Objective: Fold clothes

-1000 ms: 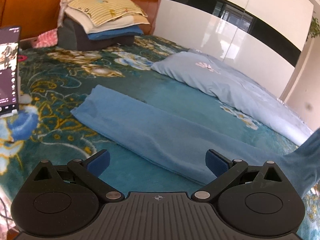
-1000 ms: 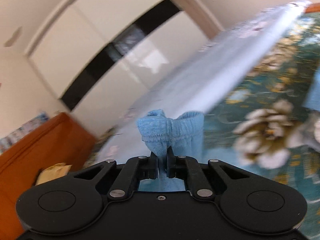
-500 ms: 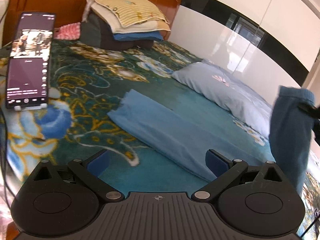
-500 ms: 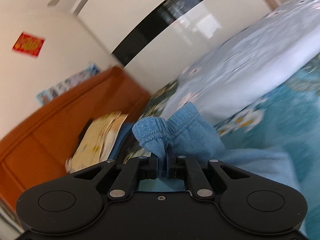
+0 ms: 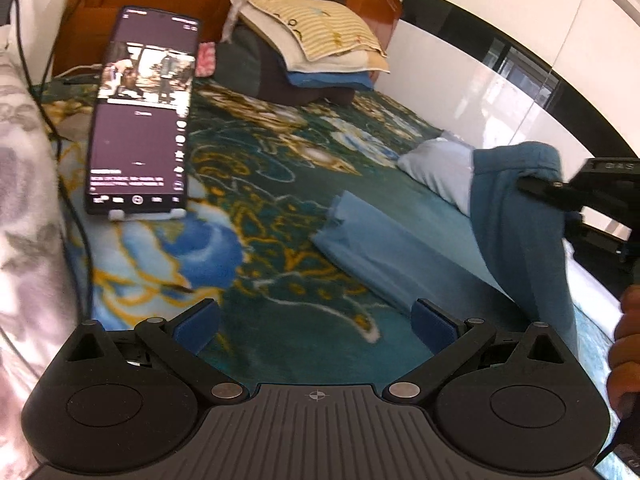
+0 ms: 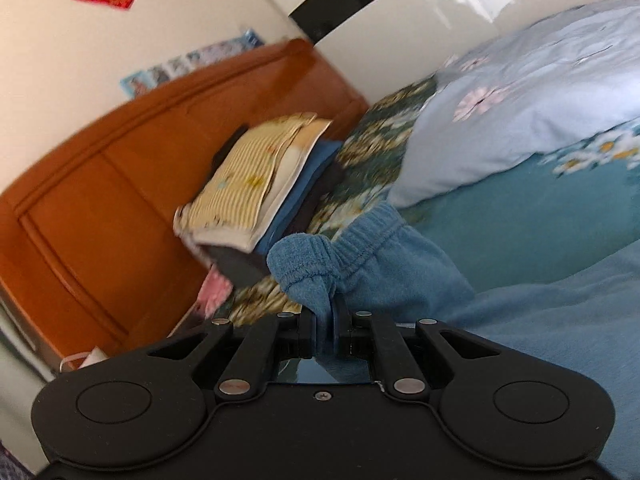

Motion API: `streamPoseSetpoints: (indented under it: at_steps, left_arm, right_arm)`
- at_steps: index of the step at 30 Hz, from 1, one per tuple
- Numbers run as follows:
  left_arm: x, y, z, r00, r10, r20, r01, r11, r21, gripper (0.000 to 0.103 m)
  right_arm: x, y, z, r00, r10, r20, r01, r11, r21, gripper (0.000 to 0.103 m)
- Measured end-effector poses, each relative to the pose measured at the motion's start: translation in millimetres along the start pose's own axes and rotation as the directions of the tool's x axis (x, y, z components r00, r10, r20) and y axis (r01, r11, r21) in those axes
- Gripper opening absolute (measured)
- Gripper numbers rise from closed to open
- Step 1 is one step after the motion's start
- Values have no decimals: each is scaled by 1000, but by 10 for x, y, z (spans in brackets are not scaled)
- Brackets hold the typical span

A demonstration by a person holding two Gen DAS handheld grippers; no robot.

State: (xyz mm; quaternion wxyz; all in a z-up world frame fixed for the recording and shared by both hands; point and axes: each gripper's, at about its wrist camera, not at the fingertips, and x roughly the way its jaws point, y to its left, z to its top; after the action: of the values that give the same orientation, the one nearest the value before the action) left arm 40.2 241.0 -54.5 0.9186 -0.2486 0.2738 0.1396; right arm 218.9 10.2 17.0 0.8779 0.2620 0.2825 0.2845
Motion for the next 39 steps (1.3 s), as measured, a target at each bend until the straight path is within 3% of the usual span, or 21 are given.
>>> streamPoseSetpoints:
  at_steps: [7, 12, 17, 21, 23, 26, 28, 34, 39]
  left_arm:
    - [8, -37, 1, 1000, -28, 6, 27, 998, 61, 103]
    - [47, -53, -24, 1000, -25, -7, 25, 996, 84, 103]
    - [63, -54, -45, 1000, -20, -11, 21, 995, 93, 103]
    - [78, -75, -37, 1000, -12, -17, 14, 994, 106, 103]
    - [79, -82, -38, 1000, -8, -19, 10, 994, 110, 103]
    - [75, -97, -42, 1000, -5, -21, 7, 994, 112, 103]
    - [71, -114, -39, 1000, -3, -25, 6, 993, 116, 103]
    - [33, -182, -12, 1000, -11, -18, 13, 992, 129, 103]
    - [-59, -318, 56, 999, -30, 32, 24, 987, 161, 103]
  right_arm:
    - [368, 323, -251, 991, 42, -130, -56, 992, -110, 10]
    - [590, 500, -423, 962, -6, -273, -64, 967, -246, 10]
    - [726, 484, -483, 922, -8, -387, -98, 963, -253, 17]
    - [753, 503, -520, 911, -22, -413, -102, 956, -276, 19]
    - [754, 510, -523, 903, -17, -428, -111, 956, -273, 23]
    - [758, 528, -534, 886, 10, -463, -142, 958, -250, 47]
    - [737, 584, -556, 884, 17, -468, -163, 948, -273, 53]
    - [593, 657, -465, 888, 79, -453, -213, 944, -252, 55]
    - [254, 520, -142, 927, 134, -350, -218, 952, -213, 56]
